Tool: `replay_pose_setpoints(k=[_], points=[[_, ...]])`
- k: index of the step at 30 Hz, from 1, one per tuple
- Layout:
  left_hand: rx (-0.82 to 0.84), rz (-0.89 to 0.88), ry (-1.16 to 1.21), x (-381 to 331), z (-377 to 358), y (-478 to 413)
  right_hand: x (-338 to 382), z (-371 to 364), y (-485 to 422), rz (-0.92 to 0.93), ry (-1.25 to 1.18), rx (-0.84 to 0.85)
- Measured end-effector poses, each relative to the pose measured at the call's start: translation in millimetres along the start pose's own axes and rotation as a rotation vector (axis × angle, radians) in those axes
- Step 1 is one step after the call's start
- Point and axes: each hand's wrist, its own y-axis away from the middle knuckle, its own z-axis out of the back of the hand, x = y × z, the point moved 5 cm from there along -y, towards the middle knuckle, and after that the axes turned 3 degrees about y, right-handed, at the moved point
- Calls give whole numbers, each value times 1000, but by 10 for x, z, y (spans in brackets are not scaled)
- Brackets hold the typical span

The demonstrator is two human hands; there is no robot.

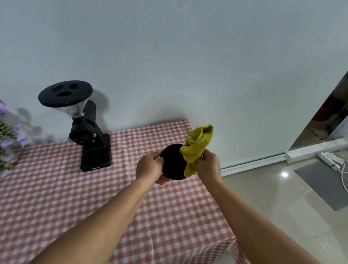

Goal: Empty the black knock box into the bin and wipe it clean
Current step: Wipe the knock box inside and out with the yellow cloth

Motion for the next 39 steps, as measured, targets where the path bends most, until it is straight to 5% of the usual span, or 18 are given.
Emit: replay_pose_setpoints(k=[9, 17, 21, 26, 33, 39], points=[[-163, -58, 21, 152, -80, 22, -202, -114, -1, -200, 1, -63], [2, 50, -118, 203, -67, 60, 17, -57, -68, 25, 459, 64], [-44, -194, -701, -29, 45, 53, 220, -47, -59, 189, 845, 187], [59, -344, -651, -27, -61, 52, 221, -169, 25, 386, 1081, 286], [90, -388, -707, 29, -92, 123, 221, -80, 122, 544, 1003, 258], [35, -400, -692, -41, -78, 135, 195, 24, 114, 449, 833, 183]])
